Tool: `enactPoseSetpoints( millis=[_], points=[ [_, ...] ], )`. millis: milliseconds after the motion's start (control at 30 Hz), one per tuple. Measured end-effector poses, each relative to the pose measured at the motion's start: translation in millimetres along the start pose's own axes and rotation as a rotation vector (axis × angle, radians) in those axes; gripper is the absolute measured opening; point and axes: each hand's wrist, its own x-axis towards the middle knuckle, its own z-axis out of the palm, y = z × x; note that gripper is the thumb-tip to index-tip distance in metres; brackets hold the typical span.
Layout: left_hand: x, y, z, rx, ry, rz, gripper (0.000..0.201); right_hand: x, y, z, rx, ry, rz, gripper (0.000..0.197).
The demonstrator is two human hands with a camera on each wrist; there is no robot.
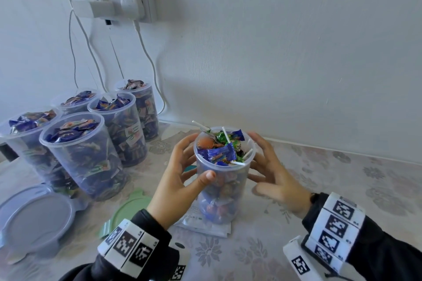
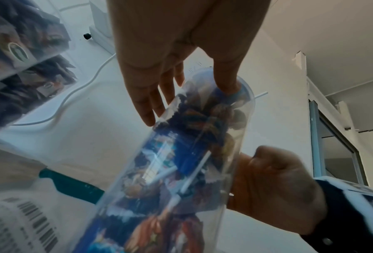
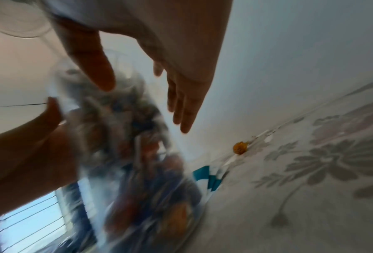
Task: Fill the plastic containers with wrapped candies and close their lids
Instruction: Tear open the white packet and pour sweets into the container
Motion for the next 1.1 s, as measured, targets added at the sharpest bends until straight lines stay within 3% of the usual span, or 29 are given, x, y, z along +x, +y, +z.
enactPoseSetpoints(
  millis=[67,133,267,333,400,500,600,700,867,967,1100],
  points=[
    [-2,-1,-1,-0.003,0.007,0.0,0.079,15,8,-18,-0.018,0.039,0.114,0.069],
    [-6,-2,-2,-0.008,0.012,0.0,0.08,38,22,-35,-0.229,0.056,0.203,0.05],
    [-9,-4,-1,0.006,0.026,-0.01,0.082,84,41,-53,-0.73,0.058,0.249,0.028],
    [-8,-5,0,0.012,0.029,-0.022,0.083,104,45,-55,-0.874,0.02,0.264,0.025],
    [-8,-5,0,0.02,0.031,-0.029,0.083,116,45,-52,-0.998,-0.035,0.316,0.009],
    [-7,-5,-1,0.021,0.031,-0.034,0.083,122,44,-48,-1.041,-0.048,0.393,0.027],
    [-7,-6,0,0.012,0.038,-0.033,0.083,122,31,-44,-1.148,-0.056,0.362,0.015],
    [-7,-7,0,0.01,0.039,-0.028,0.082,120,19,-47,-0.97,0.084,0.222,0.007],
    [-7,-8,1,0.003,0.044,-0.017,0.082,92,-44,-36,-0.379,0.442,-0.189,0.011],
    [-7,-9,2,-0.005,0.044,-0.014,0.081,66,-79,-21,-0.224,0.458,-0.348,0.01],
    [-8,-9,1,0.001,0.039,-0.016,0.082,39,-88,-2,-0.352,0.405,-0.365,0.011]
  ],
)
